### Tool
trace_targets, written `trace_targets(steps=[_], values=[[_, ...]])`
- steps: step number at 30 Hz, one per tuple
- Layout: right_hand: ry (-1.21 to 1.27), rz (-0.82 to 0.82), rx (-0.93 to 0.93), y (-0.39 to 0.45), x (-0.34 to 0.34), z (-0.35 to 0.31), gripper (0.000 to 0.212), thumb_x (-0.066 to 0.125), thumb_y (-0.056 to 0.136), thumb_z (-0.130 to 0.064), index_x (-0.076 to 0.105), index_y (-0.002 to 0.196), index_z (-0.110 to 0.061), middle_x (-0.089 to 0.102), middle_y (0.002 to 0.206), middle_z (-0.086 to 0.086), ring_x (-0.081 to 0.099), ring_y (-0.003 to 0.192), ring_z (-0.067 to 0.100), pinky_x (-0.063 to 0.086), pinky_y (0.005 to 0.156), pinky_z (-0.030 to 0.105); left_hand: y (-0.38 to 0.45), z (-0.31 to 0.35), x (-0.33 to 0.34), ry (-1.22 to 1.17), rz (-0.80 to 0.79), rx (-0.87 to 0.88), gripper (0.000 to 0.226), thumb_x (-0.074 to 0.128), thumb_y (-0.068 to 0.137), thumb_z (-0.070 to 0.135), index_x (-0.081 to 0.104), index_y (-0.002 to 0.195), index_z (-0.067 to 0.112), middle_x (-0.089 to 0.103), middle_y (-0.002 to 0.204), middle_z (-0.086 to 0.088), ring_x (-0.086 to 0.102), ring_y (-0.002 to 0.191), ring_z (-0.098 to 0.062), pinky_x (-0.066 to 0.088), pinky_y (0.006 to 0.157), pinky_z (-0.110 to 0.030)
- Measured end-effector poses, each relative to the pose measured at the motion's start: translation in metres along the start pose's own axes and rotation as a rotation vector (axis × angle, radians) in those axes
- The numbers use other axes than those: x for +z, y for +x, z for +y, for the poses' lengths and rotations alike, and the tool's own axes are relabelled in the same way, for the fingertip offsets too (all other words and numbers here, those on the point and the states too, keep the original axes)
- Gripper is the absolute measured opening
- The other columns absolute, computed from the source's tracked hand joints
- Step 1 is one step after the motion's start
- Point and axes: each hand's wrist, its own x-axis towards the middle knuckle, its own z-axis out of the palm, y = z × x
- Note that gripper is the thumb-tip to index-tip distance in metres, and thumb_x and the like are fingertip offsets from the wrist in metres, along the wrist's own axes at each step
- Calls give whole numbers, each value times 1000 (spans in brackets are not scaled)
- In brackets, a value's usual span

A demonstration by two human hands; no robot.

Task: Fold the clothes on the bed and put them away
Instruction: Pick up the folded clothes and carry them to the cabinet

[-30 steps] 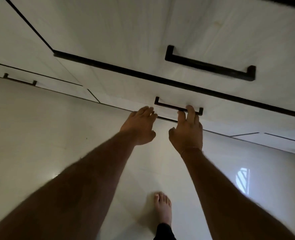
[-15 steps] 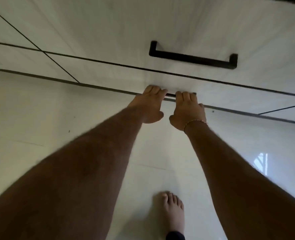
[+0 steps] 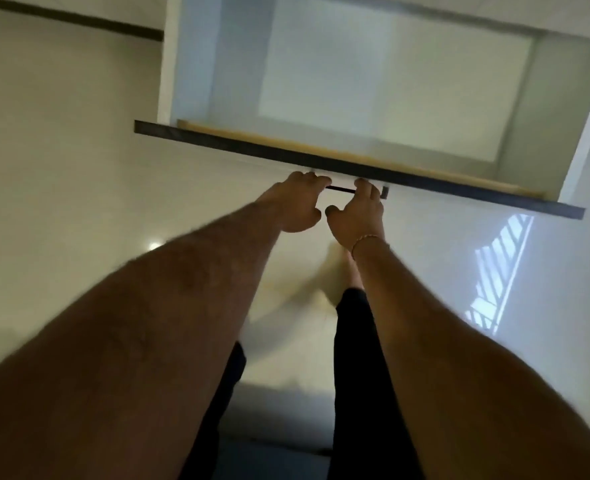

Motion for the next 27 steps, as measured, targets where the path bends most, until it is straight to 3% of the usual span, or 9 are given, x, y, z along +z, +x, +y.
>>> trace_targets(steps=[3,6,10,13,18,24,27], values=[[-3,-84,50,-64,12,-4,89,68,89,-38,23,161,-12,23,168,8,25,153,31,29,123,51,-69,-2,9,-18,10,-50,76,62,95,26,28,162,19,37,162,-7,31,149,-28,42,113,-53],[-38,-112,67,-113,12,-13,96,58,77,-54,23,160,-21,28,167,4,35,149,31,35,119,54,-129,-3,1,-103,20,-80,76,62,95,25,27,162,18,37,162,-8,31,150,-28,40,115,-52],[-16,-179,-86,-185,-8,-67,83,67,92,-32,24,161,-13,26,167,8,30,151,31,33,122,48,-220,-5,-24,-275,77,-216,78,55,93,18,23,163,28,35,164,-6,34,150,-28,41,116,-48],[-152,-222,-285,-220,-21,-106,80,67,94,-24,25,161,-10,27,166,12,28,151,33,31,122,45,-283,-12,-40,-403,168,-299,76,53,95,16,23,164,29,35,165,-9,38,148,-31,42,116,-48],[-372,-304,-570,-267,-32,-186,79,66,94,-28,26,161,-13,30,165,11,30,149,34,34,120,50,-386,-26,-44,-641,362,-477,76,50,95,13,23,165,27,37,162,-14,38,148,-32,39,117,-46],[-776,-473,-1143,-386,36,-294,78,65,94,-27,27,161,-14,27,167,10,28,151,32,34,119,51,-540,-61,20,-953,701,-721,78,50,91,10,26,163,28,50,154,-11,45,142,-28,44,113,-49],[-911,-549,-1376,-459,102,-325,77,65,95,-27,27,161,-16,27,167,8,28,151,30,36,118,50,-614,-86,75,-1109,846,-848,76,51,92,9,29,162,28,50,155,-9,46,142,-27,42,116,-46]])
